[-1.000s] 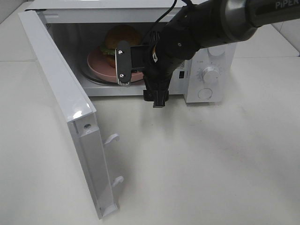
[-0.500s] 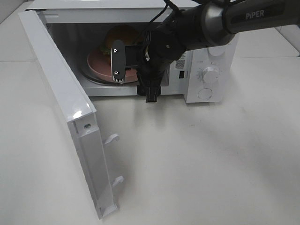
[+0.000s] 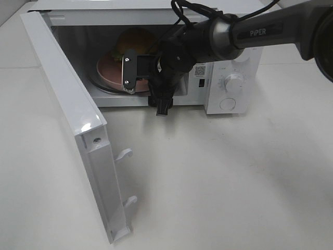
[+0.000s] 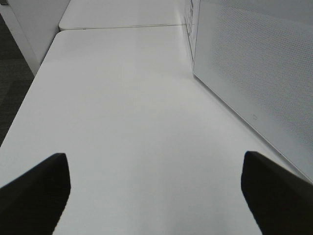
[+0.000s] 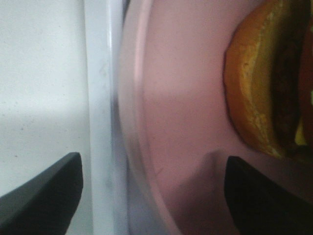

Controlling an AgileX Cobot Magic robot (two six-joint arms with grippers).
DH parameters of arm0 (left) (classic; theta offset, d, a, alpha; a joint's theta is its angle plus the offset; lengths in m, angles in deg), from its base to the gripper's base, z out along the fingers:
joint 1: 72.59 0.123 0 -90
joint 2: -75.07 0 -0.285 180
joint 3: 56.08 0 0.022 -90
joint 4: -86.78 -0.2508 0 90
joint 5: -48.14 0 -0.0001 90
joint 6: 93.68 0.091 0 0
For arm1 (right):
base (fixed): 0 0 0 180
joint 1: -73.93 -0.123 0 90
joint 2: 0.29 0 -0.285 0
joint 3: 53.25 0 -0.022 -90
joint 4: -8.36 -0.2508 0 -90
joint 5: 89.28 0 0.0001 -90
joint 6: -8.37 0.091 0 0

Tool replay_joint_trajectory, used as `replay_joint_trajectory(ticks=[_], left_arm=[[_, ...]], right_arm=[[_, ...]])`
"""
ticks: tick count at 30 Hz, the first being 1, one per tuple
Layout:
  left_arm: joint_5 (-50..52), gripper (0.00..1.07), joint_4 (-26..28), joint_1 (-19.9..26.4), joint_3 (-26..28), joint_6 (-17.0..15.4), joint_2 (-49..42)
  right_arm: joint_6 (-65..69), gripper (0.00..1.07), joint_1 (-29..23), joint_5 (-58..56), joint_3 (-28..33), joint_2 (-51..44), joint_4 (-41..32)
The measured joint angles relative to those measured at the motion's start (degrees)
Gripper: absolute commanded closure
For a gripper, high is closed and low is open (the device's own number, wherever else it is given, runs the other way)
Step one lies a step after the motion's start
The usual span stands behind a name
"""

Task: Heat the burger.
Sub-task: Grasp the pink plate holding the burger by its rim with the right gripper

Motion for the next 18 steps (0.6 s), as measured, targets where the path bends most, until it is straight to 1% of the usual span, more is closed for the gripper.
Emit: replay_joint_trajectory(ticks=[3, 12, 14, 15, 16, 17, 18], left_arm=[[0.0, 0.17, 0.0, 0.0, 0.0, 0.0, 0.0], [0.0, 0.17, 0.0, 0.0, 0.0, 0.0, 0.0], [0.0, 0.17, 0.0, 0.0, 0.0, 0.0, 0.0], [0.0, 0.17, 0.0, 0.0, 0.0, 0.0, 0.0], [0.0, 0.17, 0.0, 0.0, 0.0, 0.0, 0.0], [0.0, 0.17, 0.0, 0.0, 0.0, 0.0, 0.0], [0.0, 0.17, 0.0, 0.0, 0.0, 0.0, 0.0]], right_arm=[[0.0, 0.31, 0.8, 0.5, -0.5, 0.0, 0.0], [0.1, 0.31, 1.4, 0.5, -0.5, 0.0, -1.0], [0.1, 0.36, 1.6, 0.2, -0.5, 0.0, -2.1], [0.1, 0.36, 1.6, 0.2, -0.5, 0.0, -2.1], [0.1, 0.44, 1.6, 0.1, -0.5, 0.0, -2.2], [0.1, 0.55, 1.6, -0.4, -0.5, 0.0, -2.6], [0.1, 0.55, 1.6, -0.4, -0.5, 0.0, -2.6]])
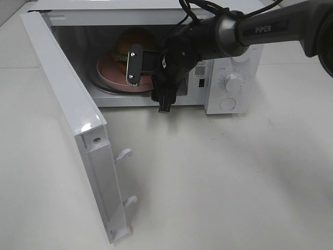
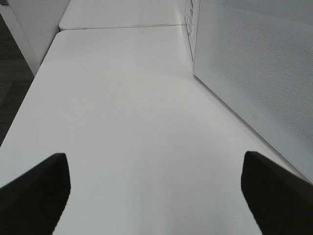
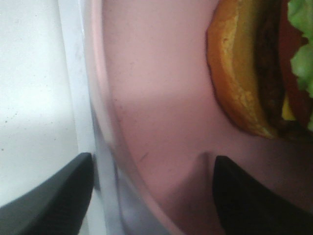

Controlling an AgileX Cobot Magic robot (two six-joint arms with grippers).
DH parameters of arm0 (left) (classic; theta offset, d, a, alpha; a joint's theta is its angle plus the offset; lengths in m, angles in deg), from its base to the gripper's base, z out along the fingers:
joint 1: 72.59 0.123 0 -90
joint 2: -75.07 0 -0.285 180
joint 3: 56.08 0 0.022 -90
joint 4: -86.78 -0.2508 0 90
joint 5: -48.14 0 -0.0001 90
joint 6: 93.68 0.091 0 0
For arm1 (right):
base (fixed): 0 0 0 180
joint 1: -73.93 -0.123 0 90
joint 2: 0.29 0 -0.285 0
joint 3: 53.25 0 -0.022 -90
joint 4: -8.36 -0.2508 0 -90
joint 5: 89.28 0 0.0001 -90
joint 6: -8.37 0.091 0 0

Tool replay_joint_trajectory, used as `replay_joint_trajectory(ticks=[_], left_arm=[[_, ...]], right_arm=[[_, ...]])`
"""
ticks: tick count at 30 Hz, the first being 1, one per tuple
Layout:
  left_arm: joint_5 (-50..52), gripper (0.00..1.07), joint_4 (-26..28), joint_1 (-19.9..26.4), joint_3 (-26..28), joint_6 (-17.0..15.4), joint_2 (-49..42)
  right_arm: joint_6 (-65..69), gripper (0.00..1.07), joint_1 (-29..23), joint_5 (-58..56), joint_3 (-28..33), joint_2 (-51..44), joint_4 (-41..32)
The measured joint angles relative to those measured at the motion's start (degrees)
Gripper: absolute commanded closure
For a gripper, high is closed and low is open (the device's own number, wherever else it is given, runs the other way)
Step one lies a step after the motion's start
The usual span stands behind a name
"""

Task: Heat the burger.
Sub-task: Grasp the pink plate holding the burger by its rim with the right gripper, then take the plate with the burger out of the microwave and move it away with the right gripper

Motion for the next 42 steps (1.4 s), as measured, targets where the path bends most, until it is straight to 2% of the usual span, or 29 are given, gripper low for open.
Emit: replay_joint_trajectory(ticks=[1, 2, 4, 7, 8, 17, 29, 42], left_arm=[[0.0, 0.17, 0.0, 0.0, 0.0, 0.0, 0.0], [0.0, 0.17, 0.0, 0.0, 0.0, 0.0, 0.0], [0.0, 0.17, 0.0, 0.0, 0.0, 0.0, 0.0], [0.0, 0.17, 0.0, 0.0, 0.0, 0.0, 0.0], [0.0, 0.17, 0.0, 0.0, 0.0, 0.0, 0.0], [0.0, 0.17, 0.0, 0.0, 0.0, 0.0, 0.0], [0.0, 0.17, 0.0, 0.0, 0.0, 0.0, 0.0], [0.0, 0.17, 0.0, 0.0, 0.0, 0.0, 0.0]], right_arm=[[0.0, 0.62, -0.1, -0.9, 0.0, 0.1, -0.6], [0.0, 0.62, -0.1, -0.9, 0.0, 0.1, -0.6], [0.0, 0.93, -0.5, -2.4, 0.1, 0.1, -1.3], [-0.2, 0.99, -0.7, -2.8, 0.2, 0.1, -1.5], [-0.6, 1.07, -1.0, -3.2, 0.2, 0.1, -1.5], [-4.2, 1.07, -1.1, -3.9, 0.1, -0.1, -2.5], [-21.0, 1.07, -1.4, -7.4, -0.5, -1.7, -8.9], [-26.8, 1.07, -1.4, -10.2, -0.4, -3.6, -12.3]])
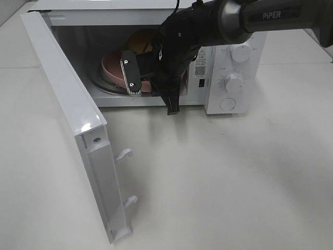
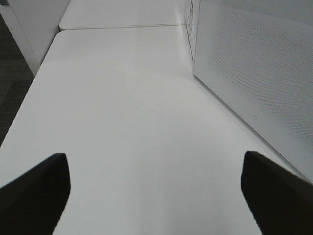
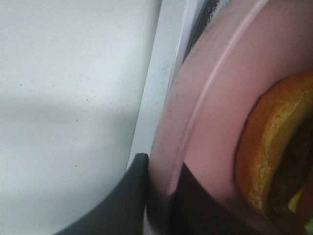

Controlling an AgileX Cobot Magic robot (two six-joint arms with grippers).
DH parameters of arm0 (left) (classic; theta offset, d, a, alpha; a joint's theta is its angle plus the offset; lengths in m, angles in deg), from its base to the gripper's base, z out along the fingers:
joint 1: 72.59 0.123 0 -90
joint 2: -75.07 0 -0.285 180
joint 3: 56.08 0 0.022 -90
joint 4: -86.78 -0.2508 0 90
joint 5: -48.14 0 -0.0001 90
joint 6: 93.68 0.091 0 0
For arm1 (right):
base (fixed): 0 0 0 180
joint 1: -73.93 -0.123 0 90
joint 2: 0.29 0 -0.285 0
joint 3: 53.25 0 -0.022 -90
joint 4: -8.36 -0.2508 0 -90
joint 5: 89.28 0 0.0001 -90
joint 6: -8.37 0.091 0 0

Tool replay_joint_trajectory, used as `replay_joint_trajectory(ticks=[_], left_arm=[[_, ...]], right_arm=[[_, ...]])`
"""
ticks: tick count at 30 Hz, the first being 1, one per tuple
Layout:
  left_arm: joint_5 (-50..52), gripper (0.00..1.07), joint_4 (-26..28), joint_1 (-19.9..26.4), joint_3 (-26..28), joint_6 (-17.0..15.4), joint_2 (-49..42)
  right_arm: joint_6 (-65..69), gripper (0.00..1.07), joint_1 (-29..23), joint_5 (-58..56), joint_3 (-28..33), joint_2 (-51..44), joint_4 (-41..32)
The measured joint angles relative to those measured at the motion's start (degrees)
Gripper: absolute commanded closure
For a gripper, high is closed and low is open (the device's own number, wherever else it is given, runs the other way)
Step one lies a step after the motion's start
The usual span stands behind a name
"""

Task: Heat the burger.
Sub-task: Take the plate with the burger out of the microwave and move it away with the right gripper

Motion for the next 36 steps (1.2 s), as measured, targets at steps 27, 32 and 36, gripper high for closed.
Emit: replay_joint_trajectory(ticks=[27, 32, 36], left_arm=[[0.0, 0.17, 0.0, 0.0, 0.0, 0.0, 0.0], [0.0, 0.17, 0.0, 0.0, 0.0, 0.0, 0.0], [0.0, 0.17, 0.0, 0.0, 0.0, 0.0, 0.0]], right_arm=[[-15.3, 1.07, 0.3, -1.9, 11.2, -10.5, -9.6], [-17.4, 1.07, 0.2, 1.3, 15.6, -14.0, -10.7], [-18.6, 1.07, 0.1, 3.9, 18.9, -15.8, -10.8]])
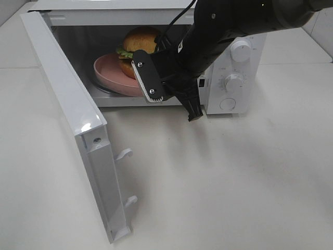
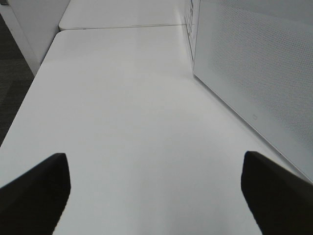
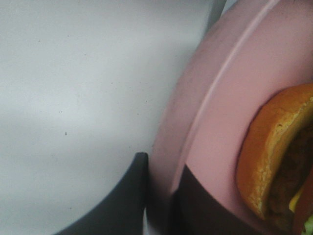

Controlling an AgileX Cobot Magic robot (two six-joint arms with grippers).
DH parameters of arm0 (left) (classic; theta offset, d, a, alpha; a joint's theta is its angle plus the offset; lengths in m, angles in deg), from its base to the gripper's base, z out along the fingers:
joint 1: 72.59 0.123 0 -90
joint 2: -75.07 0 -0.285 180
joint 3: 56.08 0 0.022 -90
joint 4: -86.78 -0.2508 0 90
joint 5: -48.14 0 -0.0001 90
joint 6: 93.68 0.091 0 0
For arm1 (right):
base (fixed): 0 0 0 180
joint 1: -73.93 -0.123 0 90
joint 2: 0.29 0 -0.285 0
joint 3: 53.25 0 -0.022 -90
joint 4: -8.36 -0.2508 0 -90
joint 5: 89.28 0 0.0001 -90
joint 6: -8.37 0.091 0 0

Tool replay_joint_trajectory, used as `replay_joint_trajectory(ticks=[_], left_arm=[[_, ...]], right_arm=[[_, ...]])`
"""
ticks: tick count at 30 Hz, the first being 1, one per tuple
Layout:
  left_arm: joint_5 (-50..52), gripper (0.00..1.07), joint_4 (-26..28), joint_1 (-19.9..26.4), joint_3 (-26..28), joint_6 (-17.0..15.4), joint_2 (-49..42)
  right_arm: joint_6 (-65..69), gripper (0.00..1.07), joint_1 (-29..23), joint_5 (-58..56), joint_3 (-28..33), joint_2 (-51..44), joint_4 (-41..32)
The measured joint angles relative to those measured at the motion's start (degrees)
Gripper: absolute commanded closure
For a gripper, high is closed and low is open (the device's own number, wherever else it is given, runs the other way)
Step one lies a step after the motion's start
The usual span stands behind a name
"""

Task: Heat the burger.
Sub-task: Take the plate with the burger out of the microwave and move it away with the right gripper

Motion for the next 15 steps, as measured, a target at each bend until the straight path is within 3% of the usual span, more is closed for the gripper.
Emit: replay_joint_trajectory(ticks=[15], left_arm=[[0.0, 0.17, 0.0, 0.0, 0.0, 0.0, 0.0]], right_arm=[[-3.6, 1.07, -0.5, 12.1, 15.3, -7.4, 1.7]])
